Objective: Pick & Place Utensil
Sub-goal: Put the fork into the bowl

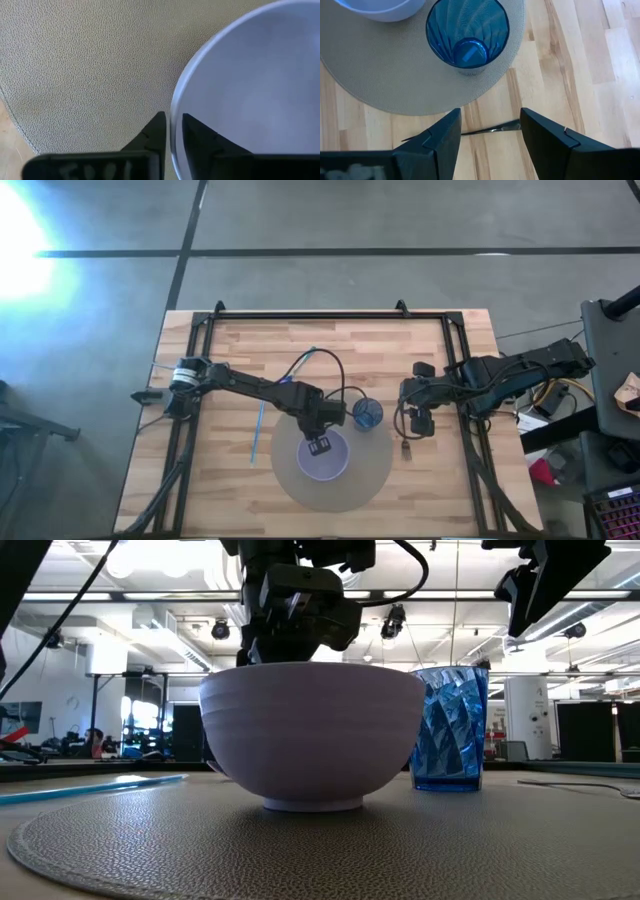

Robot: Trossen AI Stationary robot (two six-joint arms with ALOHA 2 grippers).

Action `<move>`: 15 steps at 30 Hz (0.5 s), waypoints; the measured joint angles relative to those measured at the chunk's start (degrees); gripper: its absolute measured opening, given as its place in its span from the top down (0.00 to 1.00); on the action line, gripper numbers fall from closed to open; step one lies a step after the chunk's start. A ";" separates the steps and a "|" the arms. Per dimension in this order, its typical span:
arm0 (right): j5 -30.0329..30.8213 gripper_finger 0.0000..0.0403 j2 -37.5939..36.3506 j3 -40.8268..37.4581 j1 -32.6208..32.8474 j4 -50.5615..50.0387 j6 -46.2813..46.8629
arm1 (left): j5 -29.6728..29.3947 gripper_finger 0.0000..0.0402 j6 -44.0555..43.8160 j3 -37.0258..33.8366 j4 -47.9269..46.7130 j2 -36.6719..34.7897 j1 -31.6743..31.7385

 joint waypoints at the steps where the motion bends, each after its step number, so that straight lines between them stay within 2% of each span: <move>1: 0.00 0.50 -0.01 0.00 -0.01 0.00 -0.01 | 0.00 0.85 0.00 0.00 0.02 -0.01 0.00; 15: -0.09 0.50 -0.01 0.00 -0.01 -0.04 1.52 | 0.95 0.70 2.85 2.75 -0.93 -0.37 0.24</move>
